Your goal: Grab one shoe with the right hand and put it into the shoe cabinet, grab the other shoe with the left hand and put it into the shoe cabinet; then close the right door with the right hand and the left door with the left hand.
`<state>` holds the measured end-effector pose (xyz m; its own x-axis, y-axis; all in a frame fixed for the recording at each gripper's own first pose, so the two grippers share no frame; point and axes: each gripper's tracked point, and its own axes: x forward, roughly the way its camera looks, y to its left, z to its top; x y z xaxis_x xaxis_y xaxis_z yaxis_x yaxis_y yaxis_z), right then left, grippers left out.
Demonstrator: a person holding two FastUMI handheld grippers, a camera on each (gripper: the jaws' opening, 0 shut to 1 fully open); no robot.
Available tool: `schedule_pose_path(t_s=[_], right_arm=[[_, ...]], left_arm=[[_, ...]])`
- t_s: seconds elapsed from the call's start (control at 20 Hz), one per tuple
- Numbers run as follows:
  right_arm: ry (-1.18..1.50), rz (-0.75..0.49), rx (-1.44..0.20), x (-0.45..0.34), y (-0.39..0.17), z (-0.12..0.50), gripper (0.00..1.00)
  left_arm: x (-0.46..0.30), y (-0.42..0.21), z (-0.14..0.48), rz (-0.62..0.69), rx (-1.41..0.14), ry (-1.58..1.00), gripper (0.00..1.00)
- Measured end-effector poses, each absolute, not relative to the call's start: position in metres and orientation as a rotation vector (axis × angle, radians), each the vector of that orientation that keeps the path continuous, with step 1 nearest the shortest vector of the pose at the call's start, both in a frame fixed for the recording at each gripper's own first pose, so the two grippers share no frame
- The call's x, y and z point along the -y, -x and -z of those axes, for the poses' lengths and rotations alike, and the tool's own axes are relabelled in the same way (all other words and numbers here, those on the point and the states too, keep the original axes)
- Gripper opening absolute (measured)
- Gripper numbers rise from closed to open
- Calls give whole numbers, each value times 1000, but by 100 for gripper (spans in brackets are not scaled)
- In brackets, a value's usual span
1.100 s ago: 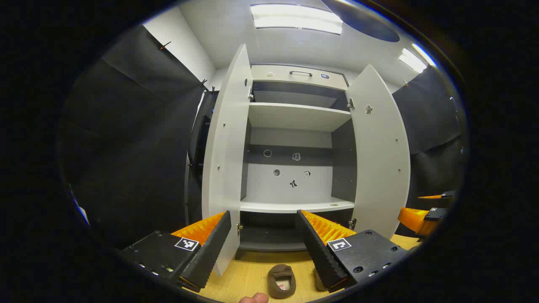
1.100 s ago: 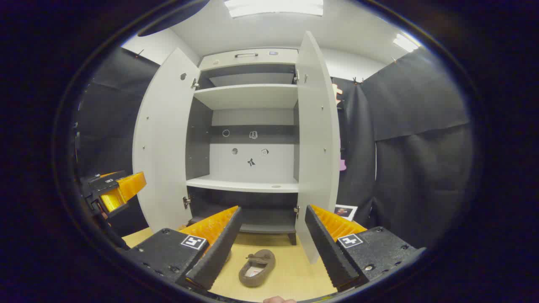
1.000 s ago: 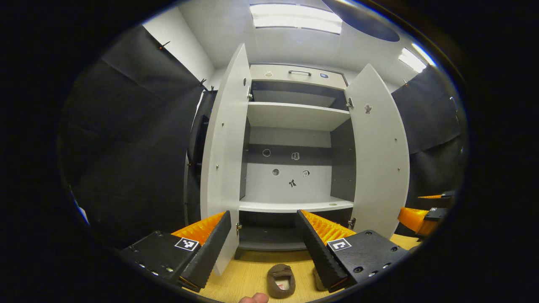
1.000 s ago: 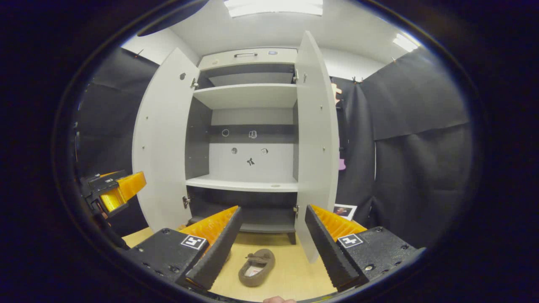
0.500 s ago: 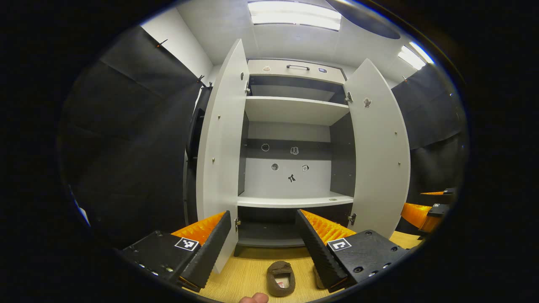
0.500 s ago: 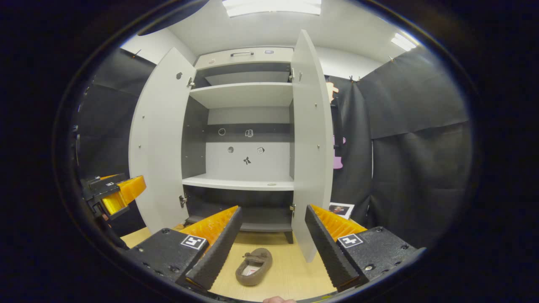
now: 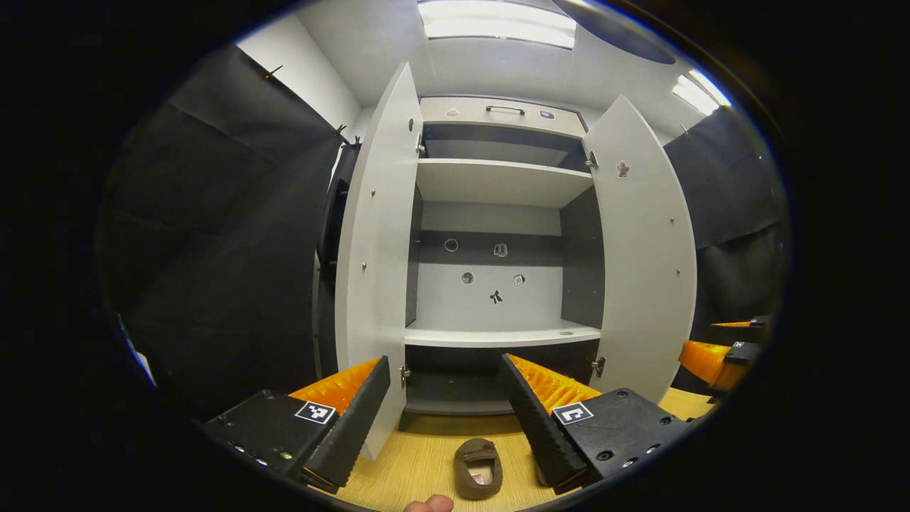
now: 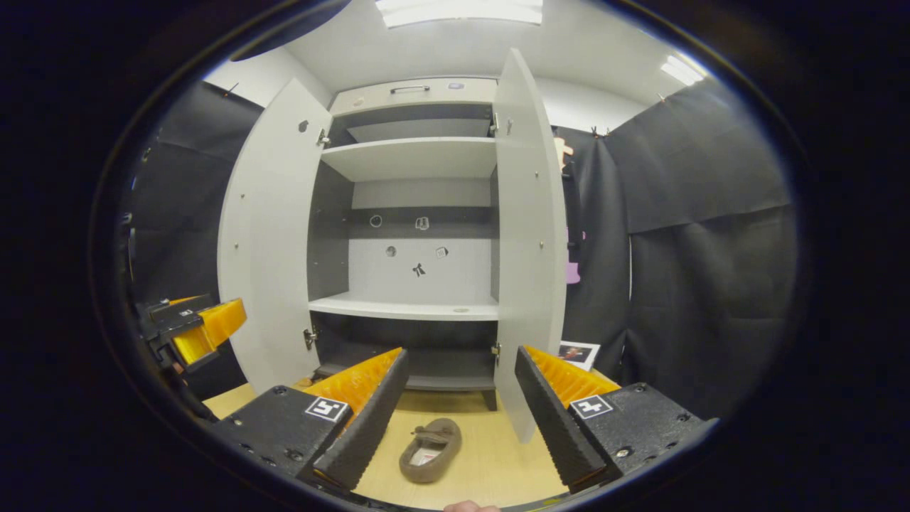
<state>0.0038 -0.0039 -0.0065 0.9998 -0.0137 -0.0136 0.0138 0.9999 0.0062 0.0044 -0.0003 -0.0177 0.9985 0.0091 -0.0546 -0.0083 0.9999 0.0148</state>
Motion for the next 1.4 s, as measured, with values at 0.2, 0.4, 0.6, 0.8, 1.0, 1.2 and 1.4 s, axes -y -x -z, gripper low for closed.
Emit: schedule_pose_path(t_s=[0.2,0.4,0.6,0.8,1.0,1.2,1.4], right_arm=[[3,-2,-22,-1,-7,9,98],[14,-32,-39,-12,-14,14,98],[13,-77,-80,-26,-25,27,99],[28,-113,-137,-38,-39,50,98],[57,-150,-209,-51,-55,84,98],[66,-163,-298,-61,-70,127,99],[47,-189,-407,-72,-83,172,96]], left_arm=[[-1,-4,19,-13,-60,-10,95],[-1,-4,18,-17,-57,-5,95],[-3,-5,18,-23,-57,-1,95],[-4,-4,17,-29,-53,4,95],[-5,-4,20,-30,-60,14,95],[-6,-6,20,-38,-65,17,95],[-12,-5,22,-57,-64,11,95]])
